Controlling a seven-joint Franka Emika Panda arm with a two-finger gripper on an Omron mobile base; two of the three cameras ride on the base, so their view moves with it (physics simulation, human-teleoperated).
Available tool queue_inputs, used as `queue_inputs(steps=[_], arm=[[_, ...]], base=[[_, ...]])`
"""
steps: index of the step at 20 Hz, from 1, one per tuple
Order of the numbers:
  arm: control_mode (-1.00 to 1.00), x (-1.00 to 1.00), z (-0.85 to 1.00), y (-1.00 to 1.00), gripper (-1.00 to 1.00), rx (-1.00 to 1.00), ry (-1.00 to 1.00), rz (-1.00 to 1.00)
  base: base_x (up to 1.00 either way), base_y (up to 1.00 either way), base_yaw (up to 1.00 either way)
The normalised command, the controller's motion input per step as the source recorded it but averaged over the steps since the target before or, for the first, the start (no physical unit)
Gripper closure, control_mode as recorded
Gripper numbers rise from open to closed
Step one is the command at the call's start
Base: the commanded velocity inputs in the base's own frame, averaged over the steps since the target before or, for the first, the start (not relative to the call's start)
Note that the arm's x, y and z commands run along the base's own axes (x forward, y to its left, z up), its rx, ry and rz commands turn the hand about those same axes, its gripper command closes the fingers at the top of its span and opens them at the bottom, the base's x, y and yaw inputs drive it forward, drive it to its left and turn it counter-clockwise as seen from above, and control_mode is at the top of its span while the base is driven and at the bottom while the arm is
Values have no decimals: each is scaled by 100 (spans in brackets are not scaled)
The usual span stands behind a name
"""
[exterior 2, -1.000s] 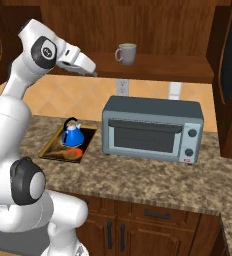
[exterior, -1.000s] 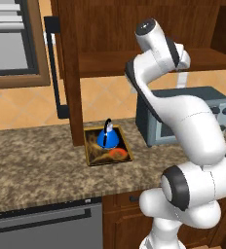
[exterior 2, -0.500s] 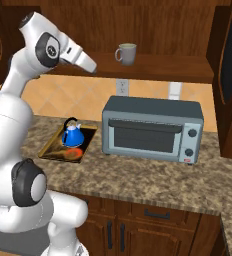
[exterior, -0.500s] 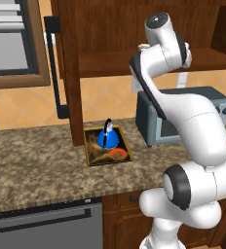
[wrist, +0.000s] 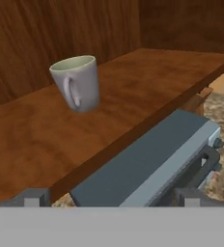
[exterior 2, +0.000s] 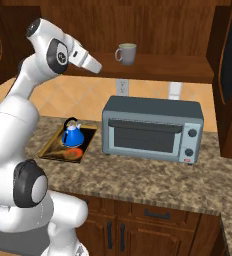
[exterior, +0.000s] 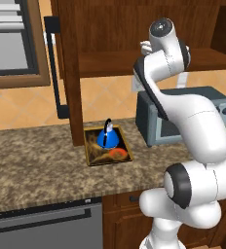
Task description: Pick the kettle from the counter and place it on the tray. Then pick the mug from the cabinet and place it on the tray. Then close the cabinet doors.
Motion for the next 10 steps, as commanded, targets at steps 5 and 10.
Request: queue_inputs(steps=[5, 10], arm=[[-100, 43, 24, -4, -100, 0, 4, 0], [-100, 49, 1, -2, -100, 0, 4, 0]], base=[[0, 0, 0], [0, 0, 0]])
